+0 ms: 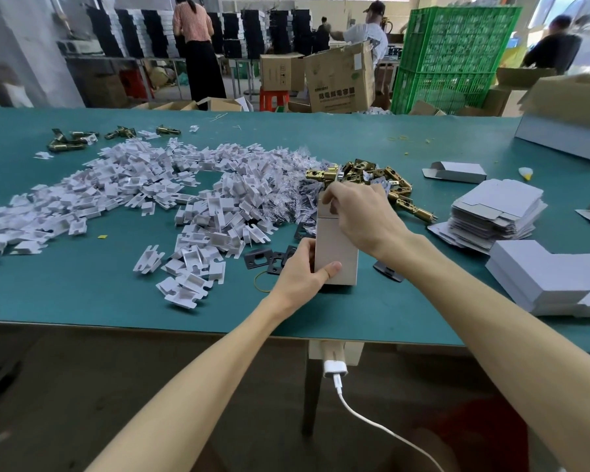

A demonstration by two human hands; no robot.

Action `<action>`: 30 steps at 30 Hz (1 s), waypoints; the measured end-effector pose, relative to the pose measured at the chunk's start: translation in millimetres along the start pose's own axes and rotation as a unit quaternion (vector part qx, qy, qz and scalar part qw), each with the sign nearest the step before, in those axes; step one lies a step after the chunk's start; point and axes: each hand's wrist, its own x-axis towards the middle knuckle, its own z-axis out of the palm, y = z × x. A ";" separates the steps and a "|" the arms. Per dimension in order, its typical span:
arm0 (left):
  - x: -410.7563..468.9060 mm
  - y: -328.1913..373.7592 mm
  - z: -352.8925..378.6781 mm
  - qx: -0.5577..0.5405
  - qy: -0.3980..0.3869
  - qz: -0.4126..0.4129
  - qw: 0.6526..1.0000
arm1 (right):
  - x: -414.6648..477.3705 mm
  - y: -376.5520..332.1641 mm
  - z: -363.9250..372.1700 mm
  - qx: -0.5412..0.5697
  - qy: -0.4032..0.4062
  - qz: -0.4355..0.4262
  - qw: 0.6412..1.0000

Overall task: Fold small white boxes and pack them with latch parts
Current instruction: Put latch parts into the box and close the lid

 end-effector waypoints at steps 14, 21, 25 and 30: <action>-3.4 2.8 -0.4 0.095 0.006 0.053 0.994 | 52.5 -80.8 72.9 -0.149 -0.190 -0.017 0.970; 2.6 -0.6 -1.5 0.091 -0.013 0.077 0.993 | 62.4 -62.1 95.6 -0.247 -0.273 0.041 0.929; 1.4 -0.8 -1.4 0.080 -0.030 0.074 0.994 | 62.9 -59.7 98.8 -0.252 -0.292 0.062 0.921; 1.5 -0.6 -3.5 0.063 -0.034 0.069 0.995 | 60.5 -64.1 100.4 -0.265 -0.267 0.069 0.924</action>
